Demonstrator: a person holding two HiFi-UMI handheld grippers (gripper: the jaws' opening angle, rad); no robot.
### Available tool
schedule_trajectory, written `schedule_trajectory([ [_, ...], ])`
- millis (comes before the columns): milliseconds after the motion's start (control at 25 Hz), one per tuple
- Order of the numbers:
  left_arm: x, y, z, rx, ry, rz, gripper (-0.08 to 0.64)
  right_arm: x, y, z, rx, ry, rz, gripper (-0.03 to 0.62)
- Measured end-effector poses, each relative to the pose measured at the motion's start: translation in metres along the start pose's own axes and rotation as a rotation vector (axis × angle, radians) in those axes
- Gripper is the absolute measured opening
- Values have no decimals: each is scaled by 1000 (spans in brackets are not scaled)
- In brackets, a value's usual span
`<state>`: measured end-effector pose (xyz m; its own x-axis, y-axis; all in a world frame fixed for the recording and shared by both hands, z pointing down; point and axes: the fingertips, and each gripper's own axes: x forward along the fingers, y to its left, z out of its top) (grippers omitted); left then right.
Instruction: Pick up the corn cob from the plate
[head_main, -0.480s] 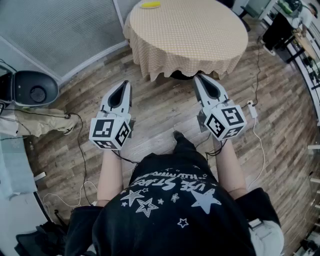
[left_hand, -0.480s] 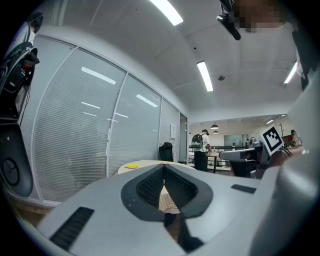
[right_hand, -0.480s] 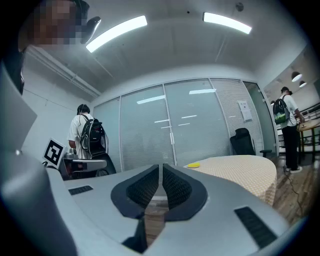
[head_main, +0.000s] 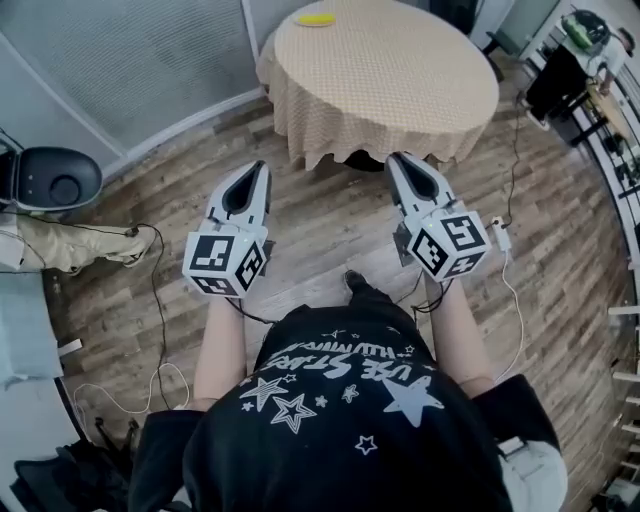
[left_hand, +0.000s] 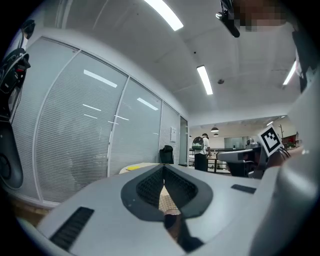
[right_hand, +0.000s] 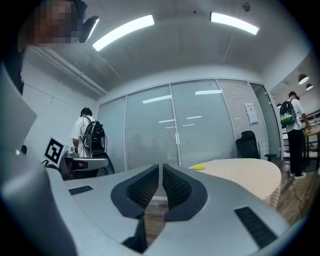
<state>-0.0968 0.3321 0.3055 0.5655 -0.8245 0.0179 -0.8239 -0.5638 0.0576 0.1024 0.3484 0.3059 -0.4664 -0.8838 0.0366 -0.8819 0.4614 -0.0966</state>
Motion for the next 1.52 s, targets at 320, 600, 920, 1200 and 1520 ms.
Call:
schedule_trajectory([
  [320,-11,9,-4,0,28,-19,6,0,8,-3,53,-21,-26,44],
  [600,-15,27,-35,-21,94,-61,6,1,15,-36,79,30,-37,44],
  [920,30,38,-48,41,125,-87,6,43,-48,-47,121,30,-64,44],
  [1200,105,61,-41,82,130,-45,6,111,-120,-43,163,20,-44,44],
  [1520,188,96,-17,154,31,170,6,180,-200,-37,174,31,-7,44],
])
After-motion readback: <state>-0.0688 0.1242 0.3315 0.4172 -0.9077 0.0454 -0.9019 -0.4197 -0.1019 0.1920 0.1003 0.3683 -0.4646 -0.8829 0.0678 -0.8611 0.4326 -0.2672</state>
